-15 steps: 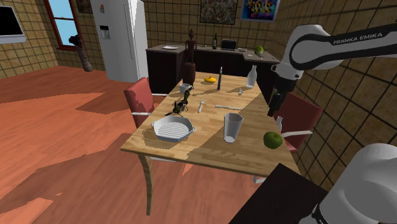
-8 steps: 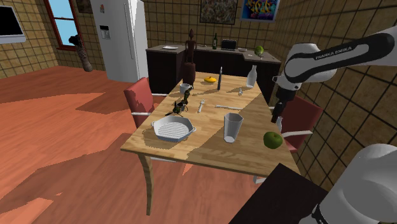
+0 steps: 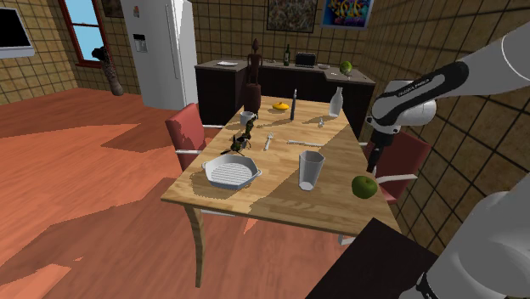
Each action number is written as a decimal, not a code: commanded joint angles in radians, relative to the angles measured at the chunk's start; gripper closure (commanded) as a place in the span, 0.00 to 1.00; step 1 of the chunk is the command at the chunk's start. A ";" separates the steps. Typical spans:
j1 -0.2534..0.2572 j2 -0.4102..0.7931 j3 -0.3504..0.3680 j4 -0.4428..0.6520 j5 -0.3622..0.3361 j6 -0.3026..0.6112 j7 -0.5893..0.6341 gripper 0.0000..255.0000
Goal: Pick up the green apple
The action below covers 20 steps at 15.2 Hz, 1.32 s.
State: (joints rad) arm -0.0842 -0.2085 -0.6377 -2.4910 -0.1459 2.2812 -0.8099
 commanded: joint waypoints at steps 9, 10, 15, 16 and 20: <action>0.009 0.248 -0.061 0.036 0.178 0.162 -0.206 0.00; 0.009 0.263 -0.059 0.034 0.194 0.176 -0.217 0.00; 0.008 0.272 -0.057 0.033 0.203 0.183 -0.224 1.00; 0.008 0.272 -0.057 0.033 0.204 0.183 -0.224 1.00; 0.008 0.272 -0.057 0.033 0.204 0.183 -0.224 1.00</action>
State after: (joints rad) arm -0.0761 0.0633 -0.6946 -2.4580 0.0578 2.4645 -1.0335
